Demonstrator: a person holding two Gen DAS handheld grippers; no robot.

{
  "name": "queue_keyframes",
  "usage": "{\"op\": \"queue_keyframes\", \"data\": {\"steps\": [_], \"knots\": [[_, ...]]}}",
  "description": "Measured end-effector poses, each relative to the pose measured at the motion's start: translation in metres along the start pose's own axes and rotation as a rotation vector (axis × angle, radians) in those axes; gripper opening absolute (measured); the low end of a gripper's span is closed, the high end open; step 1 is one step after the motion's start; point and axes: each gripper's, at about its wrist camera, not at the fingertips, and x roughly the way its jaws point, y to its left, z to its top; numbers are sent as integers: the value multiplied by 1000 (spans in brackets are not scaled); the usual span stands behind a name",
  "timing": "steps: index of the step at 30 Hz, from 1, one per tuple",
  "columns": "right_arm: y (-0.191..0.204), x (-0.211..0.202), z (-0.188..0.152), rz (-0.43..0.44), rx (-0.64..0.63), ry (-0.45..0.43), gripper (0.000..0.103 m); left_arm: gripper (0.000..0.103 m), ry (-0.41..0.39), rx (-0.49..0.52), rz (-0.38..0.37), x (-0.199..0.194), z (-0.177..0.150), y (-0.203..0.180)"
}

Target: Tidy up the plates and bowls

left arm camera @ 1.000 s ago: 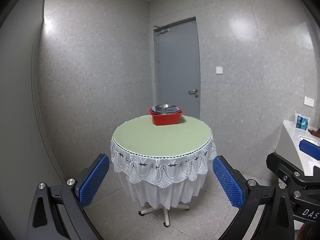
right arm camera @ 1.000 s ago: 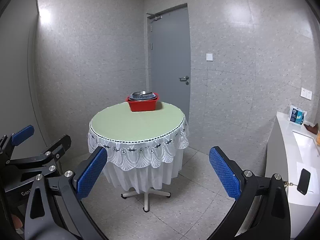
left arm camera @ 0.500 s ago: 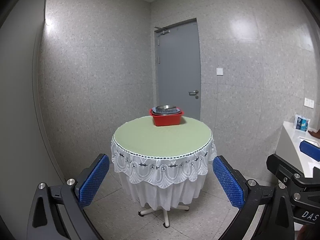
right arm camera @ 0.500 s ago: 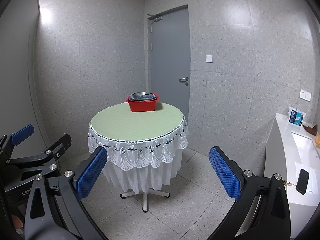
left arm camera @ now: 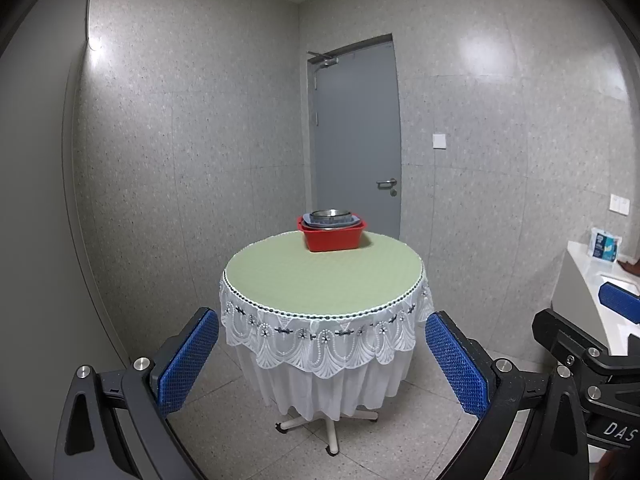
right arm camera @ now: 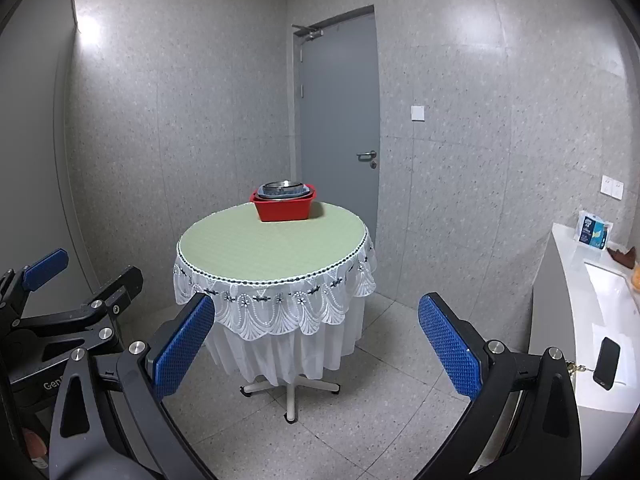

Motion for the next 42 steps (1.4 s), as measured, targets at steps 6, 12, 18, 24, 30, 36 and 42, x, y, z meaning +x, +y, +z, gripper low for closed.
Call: {"op": "queue_keyframes", "data": {"steps": [6, 12, 18, 24, 30, 36, 42], "knots": [[0, 6, 1, 2, 0, 10, 103, 102, 4, -2, 2, 6, -1, -3], [1, 7, 1, 0, 1, 16, 103, 102, 5, 1, 3, 11, -2, -8], [-1, 8, 1, 0, 2, 20, 103, 102, 6, 0, 6, 13, -4, -12], [-2, 10, 2, 0, 3, 25, 103, 102, 7, -2, 5, 12, -3, -12], [-2, 10, 3, -3, 4, 24, 103, 102, 7, -2, 5, 13, -3, -13], [-2, 11, 3, -8, 3, 26, 103, 102, 10, 3, 8, 12, -4, -15], [1, 12, 1, -9, 4, 33, 103, 102, 3, 7, 11, 10, -5, -17]]}}
